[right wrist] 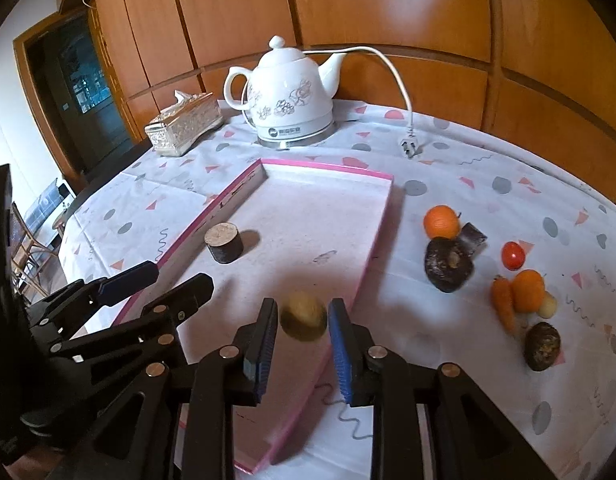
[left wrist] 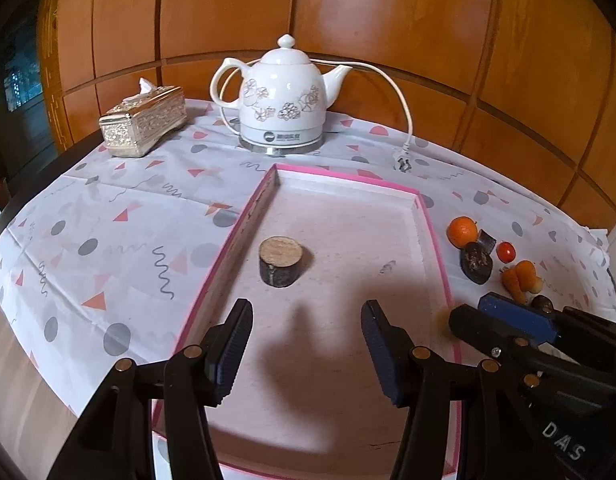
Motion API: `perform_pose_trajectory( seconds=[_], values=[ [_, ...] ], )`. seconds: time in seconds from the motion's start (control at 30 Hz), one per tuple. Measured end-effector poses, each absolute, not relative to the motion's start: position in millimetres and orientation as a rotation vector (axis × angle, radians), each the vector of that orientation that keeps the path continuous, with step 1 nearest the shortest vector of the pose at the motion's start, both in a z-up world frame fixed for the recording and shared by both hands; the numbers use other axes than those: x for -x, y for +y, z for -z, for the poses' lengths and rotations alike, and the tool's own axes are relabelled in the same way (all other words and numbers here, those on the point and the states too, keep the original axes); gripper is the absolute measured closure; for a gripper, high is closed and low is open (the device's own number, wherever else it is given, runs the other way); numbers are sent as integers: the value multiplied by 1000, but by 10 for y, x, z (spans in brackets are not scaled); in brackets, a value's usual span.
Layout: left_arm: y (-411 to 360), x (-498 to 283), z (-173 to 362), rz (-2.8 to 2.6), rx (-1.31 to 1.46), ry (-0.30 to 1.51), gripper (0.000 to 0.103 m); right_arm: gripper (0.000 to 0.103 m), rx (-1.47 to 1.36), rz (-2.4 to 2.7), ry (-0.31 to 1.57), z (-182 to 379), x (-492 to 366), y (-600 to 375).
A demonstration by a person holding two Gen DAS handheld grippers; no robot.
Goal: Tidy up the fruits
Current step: 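Release the wood slice in the tray with left while right drops the yellow ball there, then grasp the dark round fruit with the left gripper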
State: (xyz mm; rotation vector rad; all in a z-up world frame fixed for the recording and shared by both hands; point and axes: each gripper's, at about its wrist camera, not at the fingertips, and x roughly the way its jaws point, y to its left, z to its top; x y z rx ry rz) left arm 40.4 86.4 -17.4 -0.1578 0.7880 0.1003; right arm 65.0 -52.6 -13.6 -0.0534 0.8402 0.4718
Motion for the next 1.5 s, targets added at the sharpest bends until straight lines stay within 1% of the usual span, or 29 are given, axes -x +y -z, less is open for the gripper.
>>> perform_pose_trajectory(
  seconds=[0.07,0.13,0.37,0.47,0.73,0.93,1.2,1.5],
  values=[
    [889,-399,195,-105,163,795,46,72,41,-467,842,148,-640,-516],
    [896,-396,210,-107,164,798,46,67,42,-462,844,160,-623,-520],
    [827,-386,199,-77,169,795,45,67,18,-368,797,140,-443,-752],
    [723,-391,177,-48,152,791,43,67,-8,-283,779,154,-352,-1002],
    [354,-401,106,74,89,788,43,66,-88,-90,811,266,-347,-1628],
    [113,-447,45,151,58,792,43,66,-111,-29,815,299,-342,-1887],
    [-230,-664,24,261,19,810,43,66,-127,23,808,298,-337,-2079],
    [-561,-1115,129,322,-22,868,43,66,-163,83,805,300,-318,-2325]
  ],
)
